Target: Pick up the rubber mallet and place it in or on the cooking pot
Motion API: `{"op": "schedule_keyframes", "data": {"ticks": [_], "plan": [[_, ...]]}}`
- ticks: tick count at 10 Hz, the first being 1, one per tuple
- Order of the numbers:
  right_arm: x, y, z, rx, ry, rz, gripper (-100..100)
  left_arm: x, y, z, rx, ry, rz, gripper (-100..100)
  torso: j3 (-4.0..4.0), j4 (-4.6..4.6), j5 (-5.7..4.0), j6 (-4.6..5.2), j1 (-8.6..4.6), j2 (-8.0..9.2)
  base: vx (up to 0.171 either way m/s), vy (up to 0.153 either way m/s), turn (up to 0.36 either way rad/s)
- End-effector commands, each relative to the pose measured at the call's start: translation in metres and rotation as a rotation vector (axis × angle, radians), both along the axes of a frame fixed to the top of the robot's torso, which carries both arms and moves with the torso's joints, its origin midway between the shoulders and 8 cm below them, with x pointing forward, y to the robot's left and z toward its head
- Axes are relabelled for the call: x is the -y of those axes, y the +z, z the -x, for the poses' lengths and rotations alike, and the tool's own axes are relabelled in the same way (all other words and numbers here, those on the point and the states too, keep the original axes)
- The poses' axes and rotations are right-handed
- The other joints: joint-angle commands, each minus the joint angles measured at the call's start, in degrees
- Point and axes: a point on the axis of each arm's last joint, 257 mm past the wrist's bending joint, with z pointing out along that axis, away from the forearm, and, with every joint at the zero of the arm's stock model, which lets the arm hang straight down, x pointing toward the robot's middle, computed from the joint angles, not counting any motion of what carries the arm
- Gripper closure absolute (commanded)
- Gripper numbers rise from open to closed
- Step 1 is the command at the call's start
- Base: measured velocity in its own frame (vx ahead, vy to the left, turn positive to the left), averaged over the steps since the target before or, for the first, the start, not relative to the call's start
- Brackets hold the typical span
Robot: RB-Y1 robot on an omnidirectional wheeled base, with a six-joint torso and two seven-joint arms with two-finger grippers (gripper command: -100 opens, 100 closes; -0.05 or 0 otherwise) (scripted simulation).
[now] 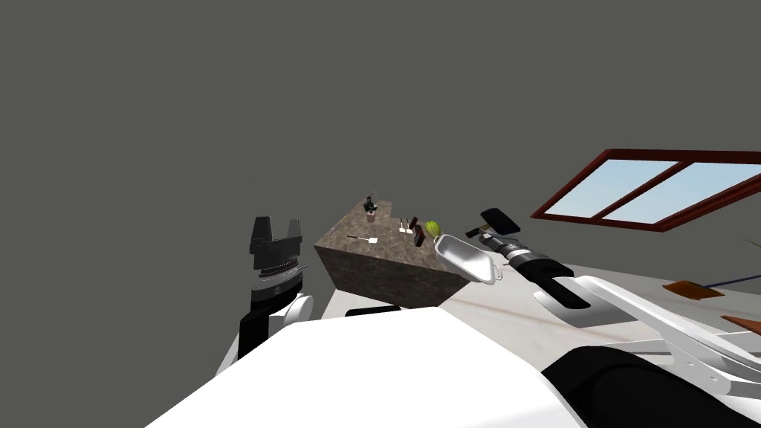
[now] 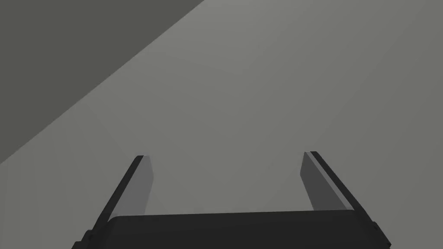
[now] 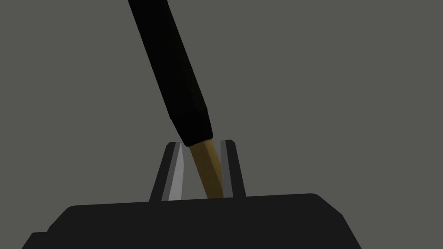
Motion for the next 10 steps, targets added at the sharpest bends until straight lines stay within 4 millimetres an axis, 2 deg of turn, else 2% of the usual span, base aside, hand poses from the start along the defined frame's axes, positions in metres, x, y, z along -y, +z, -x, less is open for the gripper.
{"op": "schedule_keyframes", "data": {"ticks": [1,5,6,7,8,9,10], "plan": [[0.000,0.000,0.000,0.000,0.000,0.000,-100,0.000,0.000,0.000,0.000,0.000,0.000,0,0.00,0.00,0.00,0.00,0.00,0.00,0.008,-0.012,0.003],[0.000,-0.001,0.000,-0.002,-0.001,0.000,-100,0.000,0.000,0.000,0.000,0.000,0.000,0,0.19,0.10,0.16,0.01,0.39,0.28,0.001,-0.001,0.000],[0.001,-0.001,0.000,-0.002,-0.002,0.000,0,0.000,0.000,0.000,0.000,0.000,0.000,0,0.20,0.12,0.18,0.02,0.42,0.30,0.000,0.000,0.000],[0.014,-0.023,-0.001,-0.024,-0.046,-0.012,-100,0.000,0.000,0.000,0.000,0.000,0.000,0,0.22,0.12,0.19,0.02,0.44,0.32,-0.139,-0.042,0.114],[0.018,-0.033,-0.005,-0.031,-0.054,-0.027,-100,0.000,0.000,0.000,0.000,0.000,0.000,0,0.42,0.19,0.15,-0.01,0.30,0.70,-0.201,-0.061,0.086],[0.027,-0.034,-0.010,-0.020,-0.071,-0.036,-100,0.000,0.000,0.000,0.000,0.000,0.000,0,0.58,0.26,0.13,0.02,0.21,0.94,-0.111,-0.057,0.014],[0.029,-0.026,-0.017,0.003,-0.071,-0.038,-100,0.000,0.000,0.000,0.000,0.000,0.000,0,0.51,0.25,0.13,0.04,0.20,0.80,-0.028,-0.033,-0.007]]}}
